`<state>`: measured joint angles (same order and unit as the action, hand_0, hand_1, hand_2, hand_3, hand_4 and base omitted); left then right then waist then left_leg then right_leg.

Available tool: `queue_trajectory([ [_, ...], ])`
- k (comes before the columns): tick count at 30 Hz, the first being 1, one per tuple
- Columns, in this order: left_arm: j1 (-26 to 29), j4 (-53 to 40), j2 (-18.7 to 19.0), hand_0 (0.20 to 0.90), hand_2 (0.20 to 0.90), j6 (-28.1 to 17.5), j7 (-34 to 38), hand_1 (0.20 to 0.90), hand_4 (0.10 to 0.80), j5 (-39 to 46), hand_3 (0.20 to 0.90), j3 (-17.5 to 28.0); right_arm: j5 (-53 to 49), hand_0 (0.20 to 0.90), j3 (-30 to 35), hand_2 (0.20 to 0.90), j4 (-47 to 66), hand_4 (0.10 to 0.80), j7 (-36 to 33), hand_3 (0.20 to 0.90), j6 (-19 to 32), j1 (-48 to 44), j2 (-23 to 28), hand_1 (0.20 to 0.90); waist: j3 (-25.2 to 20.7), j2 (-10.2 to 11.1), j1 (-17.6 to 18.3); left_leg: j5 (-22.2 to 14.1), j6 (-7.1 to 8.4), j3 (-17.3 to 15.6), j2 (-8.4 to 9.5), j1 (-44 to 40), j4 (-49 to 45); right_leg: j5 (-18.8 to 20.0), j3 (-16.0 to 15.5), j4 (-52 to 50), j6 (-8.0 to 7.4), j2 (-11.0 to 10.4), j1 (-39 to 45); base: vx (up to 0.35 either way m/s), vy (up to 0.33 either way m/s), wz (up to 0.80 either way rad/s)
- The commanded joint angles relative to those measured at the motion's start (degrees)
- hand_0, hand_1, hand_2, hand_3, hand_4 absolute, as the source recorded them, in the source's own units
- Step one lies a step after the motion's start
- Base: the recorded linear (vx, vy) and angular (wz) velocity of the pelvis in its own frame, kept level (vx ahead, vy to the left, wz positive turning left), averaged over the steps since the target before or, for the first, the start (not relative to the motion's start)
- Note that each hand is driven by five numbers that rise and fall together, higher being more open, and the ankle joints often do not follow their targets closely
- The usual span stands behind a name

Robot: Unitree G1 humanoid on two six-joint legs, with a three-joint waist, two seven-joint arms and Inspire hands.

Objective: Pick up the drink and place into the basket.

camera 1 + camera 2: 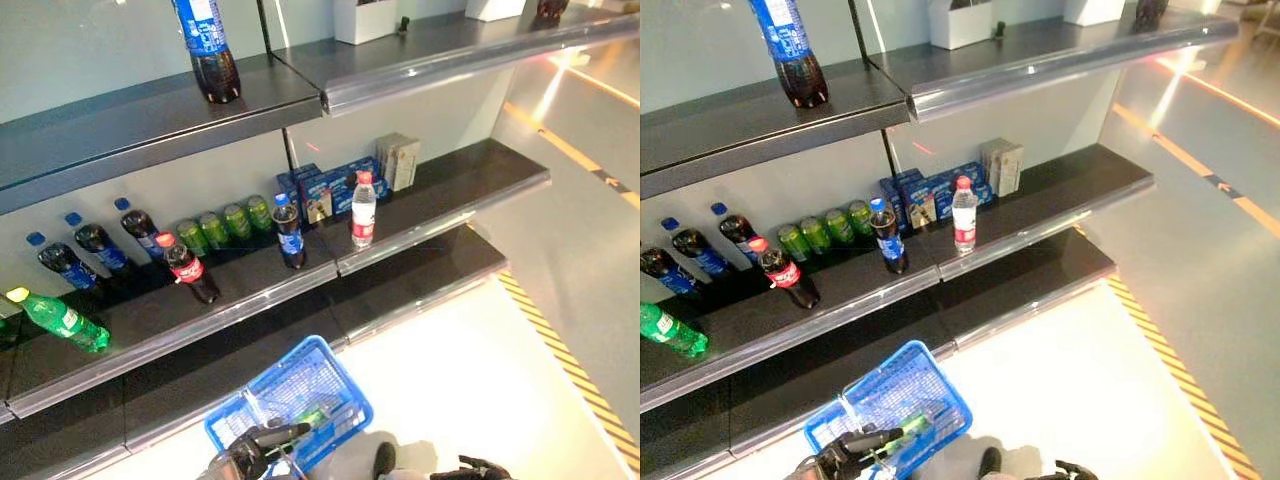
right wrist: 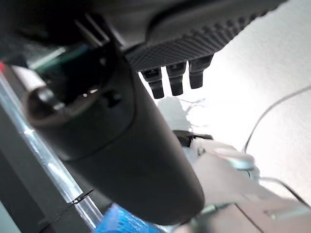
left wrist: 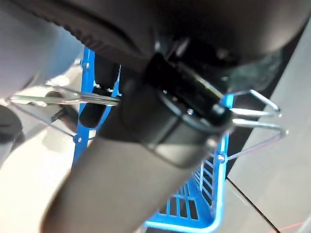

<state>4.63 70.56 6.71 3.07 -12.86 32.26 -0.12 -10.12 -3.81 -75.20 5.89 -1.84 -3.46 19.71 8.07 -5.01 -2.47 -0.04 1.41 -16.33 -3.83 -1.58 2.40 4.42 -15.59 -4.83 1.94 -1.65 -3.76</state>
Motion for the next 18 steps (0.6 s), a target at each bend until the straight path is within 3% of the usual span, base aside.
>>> queue_trajectory([
  [1,-3.13,0.6,8.53,0.3,0.3,-0.59,-0.65,0.3,0.1,-0.29,0.2,-1.17,2.84,0.9,-2.37,0.9,-1.95,0.8,0.55,0.9,0.88,-0.15,-0.48,0.9,-1.38,1.91,-0.27,6.85,4.15,-5.13,5.55,7.23,2.01,-7.16,-1.45,8.46,-7.37,-0.78,15.19,0.363,0.054,-0.61],
  [6,-3.18,1.76,8.36,0.3,0.3,-0.03,-0.45,0.3,0.1,0.51,0.2,0.34,5.94,0.9,-2.86,0.9,-2.28,0.8,0.15,0.9,-0.26,-0.1,-1.26,0.9,-3.27,3.01,-1.14,6.01,2.33,-6.9,6.45,6.21,2.36,-9.51,-2.79,7.19,-7.25,0.03,17.72,0.317,0.062,0.27],
  [9,-2.83,2.15,8.65,0.3,0.3,0.32,-0.49,0.3,0.1,0.11,0.2,0.84,6.52,0.9,-3.64,0.9,-1.24,0.8,0.97,0.9,-0.14,-0.04,-1.47,0.9,-4.53,4.35,-2.24,3.59,0.05,-5.91,7.75,4.04,2.6,-9.14,-4.0,4.03,-8.55,-1.03,18.01,0.261,0.046,-0.14],
  [12,-2.52,2.34,9.13,0.3,0.3,0.78,-0.34,0.3,0.1,-0.97,0.2,0.69,5.42,0.9,-3.49,0.9,-0.58,0.8,0.48,0.9,-0.6,-0.38,-1.97,0.9,-5.12,5.34,-2.7,1.87,-1.57,-4.34,8.69,1.88,2.6,-6.77,-4.84,-4.04,-11.14,-3.02,16.14,0.183,0.056,0.0],
  [14,-2.37,2.26,9.87,0.3,0.3,0.78,-0.93,0.3,0.1,-1.57,0.2,0.56,5.62,0.9,-3.29,0.9,-0.04,0.8,0.7,0.9,-0.35,-0.38,-2.29,0.9,-5.18,5.27,-2.44,2.75,-2.11,-3.79,7.94,1.31,2.6,-2.5,-4.19,-11.51,-12.17,-3.85,11.92,0.091,0.026,0.56],
  [15,-2.11,1.9,10.33,0.3,0.3,1.03,-0.83,0.3,0.1,-1.18,0.2,0.07,4.93,0.9,-3.11,0.9,0.08,0.8,1.01,0.9,-0.21,-0.33,-2.13,0.9,-4.95,4.98,-2.17,2.19,-2.42,-2.14,7.43,0.38,2.6,-0.74,-3.23,-16.41,-12.6,-5.54,8.53,0.115,-0.003,0.64],
  [17,-1.65,1.69,10.73,0.3,0.3,1.17,-0.31,0.3,0.1,0.06,0.2,-0.43,4.88,0.9,-2.92,0.9,0.01,0.8,1.36,0.9,0.04,-0.34,-1.97,0.9,-4.68,4.82,-1.96,1.74,-2.61,-0.55,6.98,-0.49,2.6,-0.59,-2.76,-17.47,-12.56,-6.91,6.28,0.09,-0.098,0.64],
  [18,-0.39,1.78,11.21,0.3,0.3,1.37,-0.58,0.3,0.1,-0.33,0.2,-1.2,3.19,0.9,-2.92,0.9,-0.61,0.8,1.33,0.9,0.1,-0.65,-1.97,0.9,-4.17,4.71,-1.79,1.86,-2.2,1.81,6.03,-1.31,2.6,-2.15,-1.98,-14.48,-11.84,-6.62,5.25,0.093,-0.234,0.65],
])
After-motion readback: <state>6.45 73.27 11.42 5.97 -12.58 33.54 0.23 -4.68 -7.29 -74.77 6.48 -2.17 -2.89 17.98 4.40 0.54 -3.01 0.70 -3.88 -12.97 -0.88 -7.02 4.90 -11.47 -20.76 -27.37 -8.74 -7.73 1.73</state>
